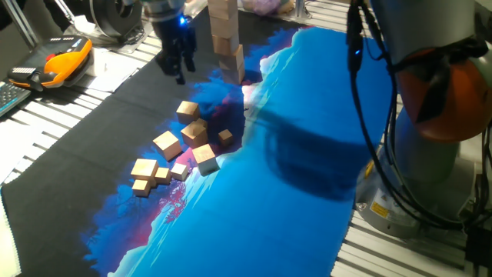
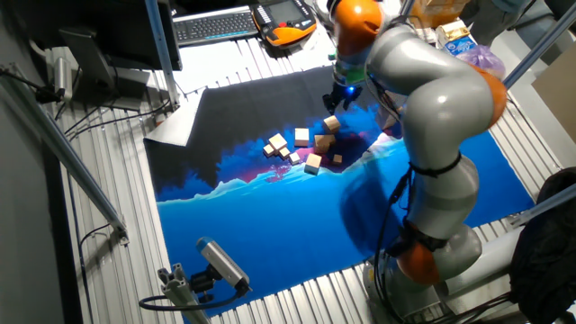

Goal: Stack the blocks in a vertical line of five

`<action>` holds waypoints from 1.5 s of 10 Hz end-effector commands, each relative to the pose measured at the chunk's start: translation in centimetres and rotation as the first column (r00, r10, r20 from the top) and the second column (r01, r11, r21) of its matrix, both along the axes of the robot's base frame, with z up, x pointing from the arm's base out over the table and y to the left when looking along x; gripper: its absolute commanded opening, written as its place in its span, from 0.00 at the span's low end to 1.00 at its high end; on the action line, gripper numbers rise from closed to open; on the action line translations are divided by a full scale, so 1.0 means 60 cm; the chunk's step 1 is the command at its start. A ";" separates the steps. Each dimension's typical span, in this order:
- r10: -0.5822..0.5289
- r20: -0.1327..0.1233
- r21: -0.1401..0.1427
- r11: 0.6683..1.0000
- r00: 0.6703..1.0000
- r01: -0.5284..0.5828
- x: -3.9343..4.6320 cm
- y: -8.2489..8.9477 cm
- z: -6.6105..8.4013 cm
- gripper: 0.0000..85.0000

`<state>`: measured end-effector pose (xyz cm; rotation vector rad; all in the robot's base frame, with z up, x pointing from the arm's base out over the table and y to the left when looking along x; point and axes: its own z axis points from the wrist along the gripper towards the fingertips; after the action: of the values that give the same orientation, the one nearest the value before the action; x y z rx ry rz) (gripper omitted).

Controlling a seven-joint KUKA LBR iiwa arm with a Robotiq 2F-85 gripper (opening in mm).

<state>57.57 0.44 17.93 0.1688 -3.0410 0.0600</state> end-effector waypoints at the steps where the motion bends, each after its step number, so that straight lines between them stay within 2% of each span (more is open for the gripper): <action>1: 0.016 -0.002 0.009 1.000 1.000 -0.016 0.010 -0.002 -0.024 0.60; 3: 0.041 0.008 0.020 0.999 0.999 -0.041 0.036 -0.007 -0.067 0.60; 4: 0.043 0.018 0.029 0.999 0.999 -0.043 0.045 -0.008 -0.088 0.60; 5: 0.052 0.025 0.023 0.998 0.998 -0.053 0.051 -0.009 -0.104 0.60; 6: 0.060 0.024 0.019 0.998 0.998 -0.060 0.055 -0.012 -0.117 0.80; 8: 0.063 0.031 0.010 0.998 0.998 -0.064 0.058 -0.013 -0.139 0.80; 10: 0.071 0.042 -0.010 0.997 0.997 -0.070 0.058 -0.010 -0.150 0.80; 15: 0.085 0.072 -0.014 0.996 0.994 -0.084 0.056 -0.015 -0.183 0.80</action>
<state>60.88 -0.45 6.89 0.3010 -3.1054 0.0906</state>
